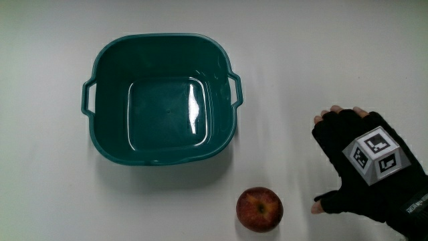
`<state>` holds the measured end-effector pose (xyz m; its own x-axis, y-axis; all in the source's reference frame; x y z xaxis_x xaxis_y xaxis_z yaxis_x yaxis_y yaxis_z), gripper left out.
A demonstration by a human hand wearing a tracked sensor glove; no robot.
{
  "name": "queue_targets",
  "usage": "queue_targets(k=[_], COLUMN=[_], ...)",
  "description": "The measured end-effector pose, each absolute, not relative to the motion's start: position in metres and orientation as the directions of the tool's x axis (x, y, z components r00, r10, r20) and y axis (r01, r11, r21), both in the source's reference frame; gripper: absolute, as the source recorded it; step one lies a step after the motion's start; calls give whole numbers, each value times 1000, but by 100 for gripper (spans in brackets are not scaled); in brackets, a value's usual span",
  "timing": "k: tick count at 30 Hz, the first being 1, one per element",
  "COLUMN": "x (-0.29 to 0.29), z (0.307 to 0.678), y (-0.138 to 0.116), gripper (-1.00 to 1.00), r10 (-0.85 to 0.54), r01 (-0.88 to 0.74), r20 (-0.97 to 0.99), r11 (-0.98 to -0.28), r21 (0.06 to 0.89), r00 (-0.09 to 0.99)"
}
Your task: Pick apple from desk
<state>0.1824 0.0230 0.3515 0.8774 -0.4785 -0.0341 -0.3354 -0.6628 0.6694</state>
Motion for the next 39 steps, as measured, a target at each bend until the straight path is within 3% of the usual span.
queue_targets(k=[39], x=[108], z=[384], y=[67], gripper=[0], r10=[-615], r01=[-534], r20=[166], r11=[-482], r21=[694], r00=[771])
